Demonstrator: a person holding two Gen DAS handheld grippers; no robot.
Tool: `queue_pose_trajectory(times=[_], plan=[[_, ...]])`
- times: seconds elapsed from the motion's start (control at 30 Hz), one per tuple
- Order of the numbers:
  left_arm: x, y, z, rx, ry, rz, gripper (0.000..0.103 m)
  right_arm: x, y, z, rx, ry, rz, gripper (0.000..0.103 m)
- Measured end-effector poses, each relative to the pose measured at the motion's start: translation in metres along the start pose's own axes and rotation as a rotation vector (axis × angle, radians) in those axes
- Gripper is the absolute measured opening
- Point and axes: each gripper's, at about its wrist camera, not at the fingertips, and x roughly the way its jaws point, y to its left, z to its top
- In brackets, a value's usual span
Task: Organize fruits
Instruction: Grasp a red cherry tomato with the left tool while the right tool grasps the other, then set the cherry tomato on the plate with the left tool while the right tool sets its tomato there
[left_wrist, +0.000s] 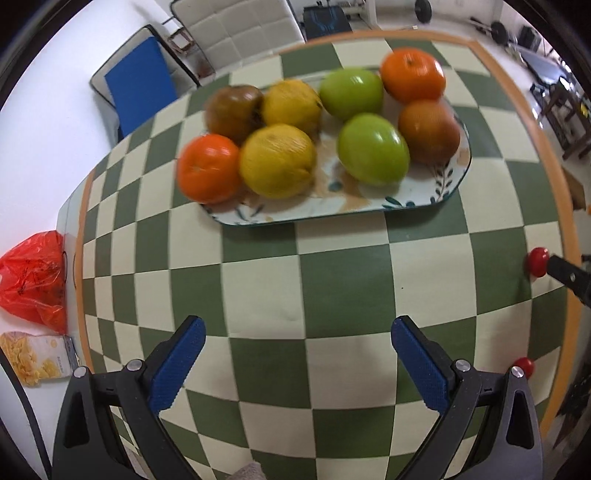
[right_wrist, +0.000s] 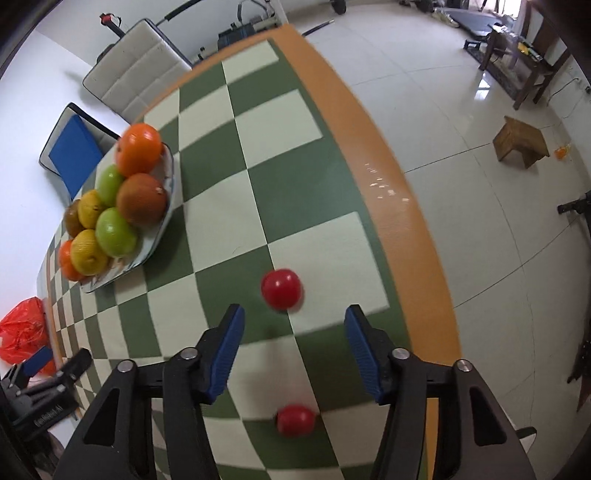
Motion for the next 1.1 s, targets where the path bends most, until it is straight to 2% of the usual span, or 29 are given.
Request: queue_pose_trajectory(times=[0.07,0.1,0.17,0.27,0.4,0.53,0.67,0.77,0.8,0.83,0.9,0.97,1.1], plan=[[0.007,-0.008,0.002,0.012,0.016,-0.007,0.103,0.017,0.006,0.007,-0.032,0.016,-0.008,0.048],[0.009,-0.014,0.003,0.023,0.026,-0.018,0.103,0.022,0.008,0.008,-0.042,0.025,-0.011,0.038],[0.01,-0.023,0.003,0.041,0.039,-0.046,0.103,0.03,0.012,0.01,-0.057,0.034,0.009,0.031],[0.003,-0.041,0.0,0.071,0.053,-0.143,0.103,0.024,0.014,0.004,-0.09,0.012,-0.012,0.03],[-0.005,-0.079,-0.009,0.143,0.09,-0.291,0.103,-0.007,-0.004,-0.02,-0.041,-0.019,-0.002,0.03],[-0.007,-0.119,-0.022,0.244,0.127,-0.39,0.1,-0.037,-0.036,-0.054,0.047,-0.041,-0.006,0.03],[-0.007,-0.154,-0.037,0.354,0.147,-0.436,0.084,-0.05,-0.061,-0.081,0.107,-0.04,-0.017,0.03],[-0.003,-0.173,-0.045,0.408,0.158,-0.434,0.071,-0.057,-0.076,-0.093,0.131,-0.037,-0.027,0.03],[-0.001,-0.178,-0.045,0.419,0.164,-0.433,0.062,-0.058,-0.078,-0.098,0.137,-0.037,-0.029,0.03],[0.001,-0.182,-0.045,0.426,0.171,-0.435,0.057,-0.058,-0.081,-0.101,0.142,-0.036,-0.03,0.03],[0.006,-0.186,-0.046,0.439,0.183,-0.439,0.037,-0.058,-0.083,-0.104,0.147,-0.034,-0.03,0.03],[0.005,-0.183,-0.046,0.44,0.164,-0.445,0.03,-0.057,-0.081,-0.107,0.147,-0.035,-0.032,0.03],[-0.003,-0.162,-0.045,0.405,0.137,-0.46,0.029,-0.059,-0.075,-0.109,0.147,-0.038,-0.022,0.03]])
